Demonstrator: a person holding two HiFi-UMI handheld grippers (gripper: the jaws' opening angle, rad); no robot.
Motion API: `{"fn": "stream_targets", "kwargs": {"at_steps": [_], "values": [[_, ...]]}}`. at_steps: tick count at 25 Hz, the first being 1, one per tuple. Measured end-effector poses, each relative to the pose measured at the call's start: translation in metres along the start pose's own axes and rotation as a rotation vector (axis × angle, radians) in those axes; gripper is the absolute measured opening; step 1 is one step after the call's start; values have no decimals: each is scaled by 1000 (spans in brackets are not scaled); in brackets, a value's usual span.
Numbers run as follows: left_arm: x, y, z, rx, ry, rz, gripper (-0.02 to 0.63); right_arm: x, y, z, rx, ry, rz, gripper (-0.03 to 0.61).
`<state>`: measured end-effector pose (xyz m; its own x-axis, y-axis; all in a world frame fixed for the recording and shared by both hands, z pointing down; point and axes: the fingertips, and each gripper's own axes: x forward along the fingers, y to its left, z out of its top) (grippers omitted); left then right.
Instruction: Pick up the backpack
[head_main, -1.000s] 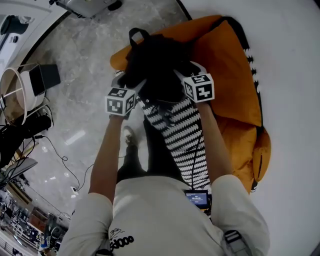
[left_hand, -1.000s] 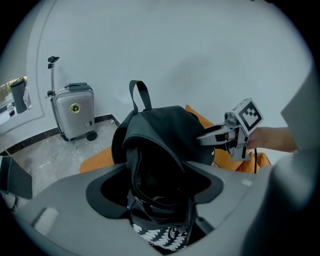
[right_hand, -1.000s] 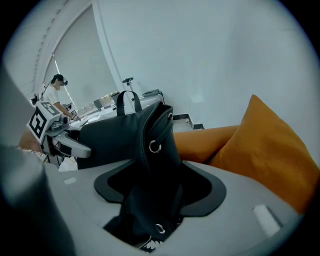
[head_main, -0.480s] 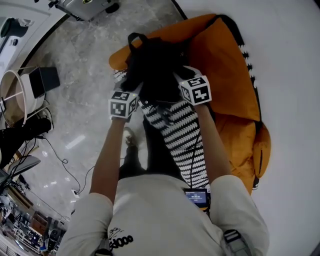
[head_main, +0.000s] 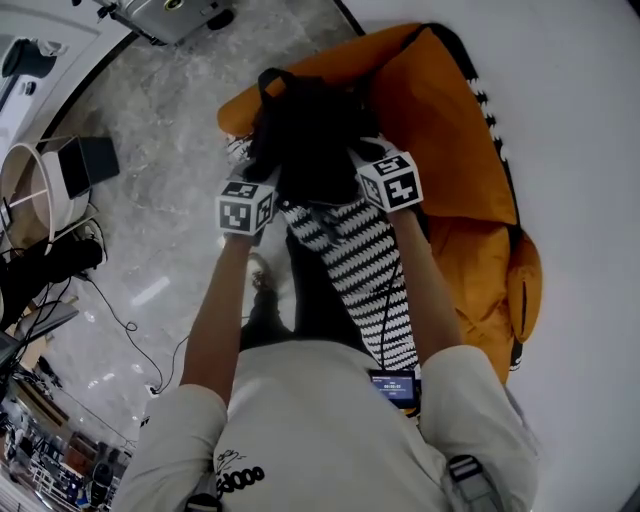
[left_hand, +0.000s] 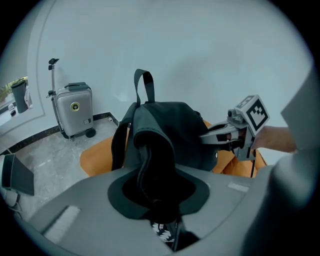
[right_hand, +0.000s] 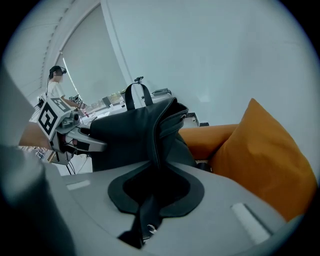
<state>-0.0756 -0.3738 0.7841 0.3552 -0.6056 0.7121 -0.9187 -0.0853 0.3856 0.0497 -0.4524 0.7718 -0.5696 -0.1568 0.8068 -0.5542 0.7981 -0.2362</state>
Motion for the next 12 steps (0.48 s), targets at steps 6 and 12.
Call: {"fn": "stream_targets", "kwargs": {"at_steps": [6, 12], "values": [[-28, -12, 8, 27, -33, -21, 58, -30, 15, -9, 81, -54, -36, 33], [-63, -26, 22, 69, -118, -51, 55, -63, 37, 0, 90, -153, -104, 32]]}}
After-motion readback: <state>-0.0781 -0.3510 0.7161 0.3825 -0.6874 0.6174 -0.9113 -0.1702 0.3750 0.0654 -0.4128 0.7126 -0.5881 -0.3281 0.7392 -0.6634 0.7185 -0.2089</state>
